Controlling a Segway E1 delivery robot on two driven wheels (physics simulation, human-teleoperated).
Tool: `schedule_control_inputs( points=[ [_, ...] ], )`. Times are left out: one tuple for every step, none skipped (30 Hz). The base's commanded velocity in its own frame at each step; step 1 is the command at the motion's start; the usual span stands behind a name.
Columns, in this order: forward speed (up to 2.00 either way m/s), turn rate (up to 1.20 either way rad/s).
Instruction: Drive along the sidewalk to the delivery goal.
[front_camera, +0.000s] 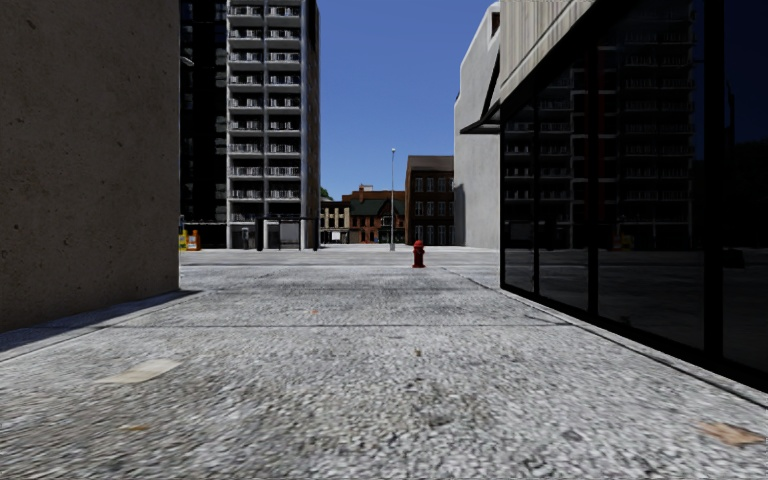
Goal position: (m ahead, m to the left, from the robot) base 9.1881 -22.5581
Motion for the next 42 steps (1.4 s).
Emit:
schedule_control_inputs(
  points=[
    [2.00, 0.00],
    [2.00, 0.00],
    [2.00, 0.00],
    [2.00, 0.00],
    [2.00, 0.00],
    [2.00, 0.00],
    [2.00, 0.00],
    [2.00, 0.00],
    [2.00, 0.00],
    [2.00, 0.00],
    [2.00, 0.00],
    [2.00, 0.00],
    [2.00, 0.00],
    [2.00, 0.00],
    [2.00, 0.00],
    [2.00, 0.00],
    [2.00, 0.00],
    [2.00, 0.00],
    [2.00, 0.00],
    [2.00, 0.00],
    [2.00, 0.00],
    [2.00, 0.00],
    [2.00, 0.00],
    [2.00, 0.00],
    [2.00, 0.00],
    [2.00, 0.00],
    [2.00, 0.00],
    [2.00, 0.00],
    [2.00, 0.00],
    [2.00, 0.00],
    [2.00, 0.00],
    [2.00, 0.00],
    [2.00, 0.00],
    [2.00, 0.00],
    [2.00, 0.00],
    [2.00, 0.00],
    [2.00, 0.00],
    [2.00, 0.00],
    [2.00, 0.00],
    [2.00, 0.00],
    [2.00, 0.00],
    [2.00, 0.00]
  ],
)
